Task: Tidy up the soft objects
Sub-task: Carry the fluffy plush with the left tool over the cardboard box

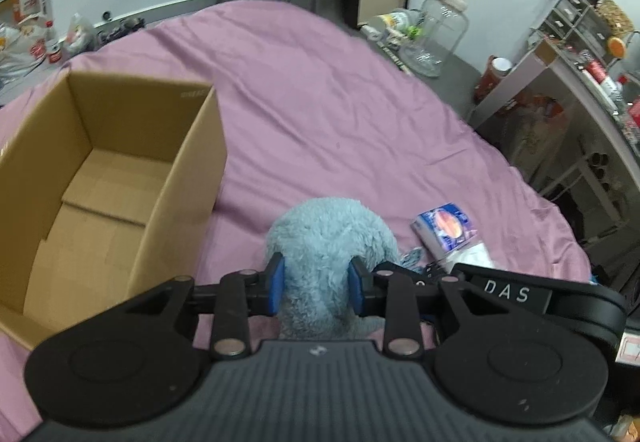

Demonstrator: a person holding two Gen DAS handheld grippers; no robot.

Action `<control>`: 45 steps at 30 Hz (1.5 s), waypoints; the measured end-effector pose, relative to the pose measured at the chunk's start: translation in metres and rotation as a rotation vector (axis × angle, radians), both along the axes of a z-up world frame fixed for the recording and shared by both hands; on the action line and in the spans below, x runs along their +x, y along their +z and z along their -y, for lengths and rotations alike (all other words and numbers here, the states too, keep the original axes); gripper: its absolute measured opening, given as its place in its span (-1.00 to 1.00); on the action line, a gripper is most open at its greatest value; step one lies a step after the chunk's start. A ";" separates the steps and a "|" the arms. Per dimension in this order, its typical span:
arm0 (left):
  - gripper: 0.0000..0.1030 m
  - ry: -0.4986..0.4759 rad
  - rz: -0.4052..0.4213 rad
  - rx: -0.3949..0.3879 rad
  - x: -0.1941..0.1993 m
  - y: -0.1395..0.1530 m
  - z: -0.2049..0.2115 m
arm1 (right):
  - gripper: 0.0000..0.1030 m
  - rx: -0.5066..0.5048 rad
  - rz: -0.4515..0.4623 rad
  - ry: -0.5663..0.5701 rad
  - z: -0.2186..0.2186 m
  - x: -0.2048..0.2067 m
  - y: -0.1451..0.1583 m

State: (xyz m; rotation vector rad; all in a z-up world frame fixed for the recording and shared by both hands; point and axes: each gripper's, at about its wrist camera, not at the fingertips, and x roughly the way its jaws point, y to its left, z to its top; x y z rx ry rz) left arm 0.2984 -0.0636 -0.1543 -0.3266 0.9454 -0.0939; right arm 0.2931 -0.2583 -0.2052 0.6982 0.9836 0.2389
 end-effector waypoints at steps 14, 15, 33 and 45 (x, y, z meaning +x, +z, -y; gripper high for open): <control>-0.39 -0.054 0.124 0.031 -0.007 0.058 -0.034 | -0.76 0.027 0.186 0.021 -0.036 -0.011 0.051; -0.39 -0.061 0.131 0.035 -0.007 0.060 -0.037 | -0.76 0.027 0.194 0.023 -0.039 -0.012 0.053; -0.39 -0.001 0.139 0.003 -0.012 0.067 -0.121 | -0.75 0.019 0.260 0.109 -0.121 -0.009 0.055; -0.42 0.040 0.078 -0.040 0.008 0.033 -0.165 | -0.65 -0.009 0.225 0.085 -0.163 0.000 0.030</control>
